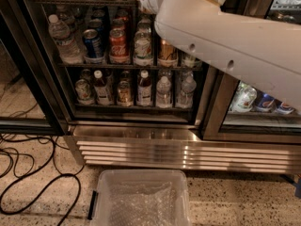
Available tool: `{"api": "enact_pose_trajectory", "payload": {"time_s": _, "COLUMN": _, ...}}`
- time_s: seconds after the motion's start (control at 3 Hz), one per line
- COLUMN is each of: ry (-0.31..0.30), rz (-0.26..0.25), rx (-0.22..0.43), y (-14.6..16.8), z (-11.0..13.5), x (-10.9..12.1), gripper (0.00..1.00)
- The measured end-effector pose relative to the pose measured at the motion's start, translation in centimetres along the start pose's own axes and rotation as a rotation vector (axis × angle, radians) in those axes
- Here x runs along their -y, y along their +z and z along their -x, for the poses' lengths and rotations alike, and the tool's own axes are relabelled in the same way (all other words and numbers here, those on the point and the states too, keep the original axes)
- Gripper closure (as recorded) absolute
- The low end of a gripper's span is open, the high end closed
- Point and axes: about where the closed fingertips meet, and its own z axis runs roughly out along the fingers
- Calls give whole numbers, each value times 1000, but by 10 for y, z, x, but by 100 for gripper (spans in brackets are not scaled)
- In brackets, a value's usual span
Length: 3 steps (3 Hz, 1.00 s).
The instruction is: Pick orange can from top shelf of fridge
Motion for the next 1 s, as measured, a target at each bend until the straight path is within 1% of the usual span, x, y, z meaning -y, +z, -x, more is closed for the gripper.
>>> {"api": "enact_pose_trajectory", "payload": {"time_s": 0.33, "ry": 10, "rz": -13, "rx": -41, "y": -8, "z": -10, "x": 3, "gripper": 100}}
{"api": "enact_pose_trajectory", "payload": {"time_s": 0.67, "ry": 50, "rz": -87, "rx": -163, "y": -31, "z": -58, "x": 22, "gripper": 100}}
{"api": "enact_pose_trajectory", "payload": {"time_s": 1.0, "ry": 57, "rz": -97, "rx": -196, "y": -32, "z": -73, "x": 24, "gripper": 100}}
